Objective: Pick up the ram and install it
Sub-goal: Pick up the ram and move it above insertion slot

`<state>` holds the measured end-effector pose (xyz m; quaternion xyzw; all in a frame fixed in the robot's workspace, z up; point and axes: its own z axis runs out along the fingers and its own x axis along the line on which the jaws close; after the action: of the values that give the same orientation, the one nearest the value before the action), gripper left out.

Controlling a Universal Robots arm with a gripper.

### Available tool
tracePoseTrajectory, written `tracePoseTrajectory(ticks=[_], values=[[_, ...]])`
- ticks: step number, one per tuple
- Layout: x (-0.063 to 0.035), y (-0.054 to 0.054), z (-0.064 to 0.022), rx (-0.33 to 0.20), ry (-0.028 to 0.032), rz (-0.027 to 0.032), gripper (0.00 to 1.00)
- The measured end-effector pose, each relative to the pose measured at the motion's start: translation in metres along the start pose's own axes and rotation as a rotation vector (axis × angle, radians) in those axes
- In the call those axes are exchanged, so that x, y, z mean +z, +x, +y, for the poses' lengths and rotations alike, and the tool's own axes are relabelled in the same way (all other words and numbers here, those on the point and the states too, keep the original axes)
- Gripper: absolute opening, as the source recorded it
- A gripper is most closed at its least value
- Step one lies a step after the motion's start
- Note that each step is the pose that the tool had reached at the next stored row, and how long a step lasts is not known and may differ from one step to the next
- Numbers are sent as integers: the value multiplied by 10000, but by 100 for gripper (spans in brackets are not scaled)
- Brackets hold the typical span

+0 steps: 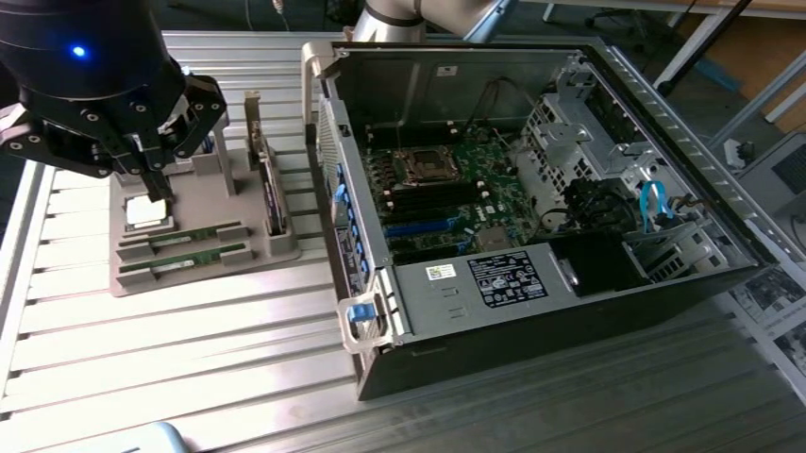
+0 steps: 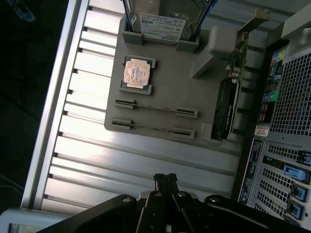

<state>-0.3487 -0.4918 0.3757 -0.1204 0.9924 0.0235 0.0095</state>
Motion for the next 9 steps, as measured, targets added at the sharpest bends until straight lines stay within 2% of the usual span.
tracePoseTrajectory(ticks=[9], values=[[1, 0, 0, -420, -10, 20, 11]])
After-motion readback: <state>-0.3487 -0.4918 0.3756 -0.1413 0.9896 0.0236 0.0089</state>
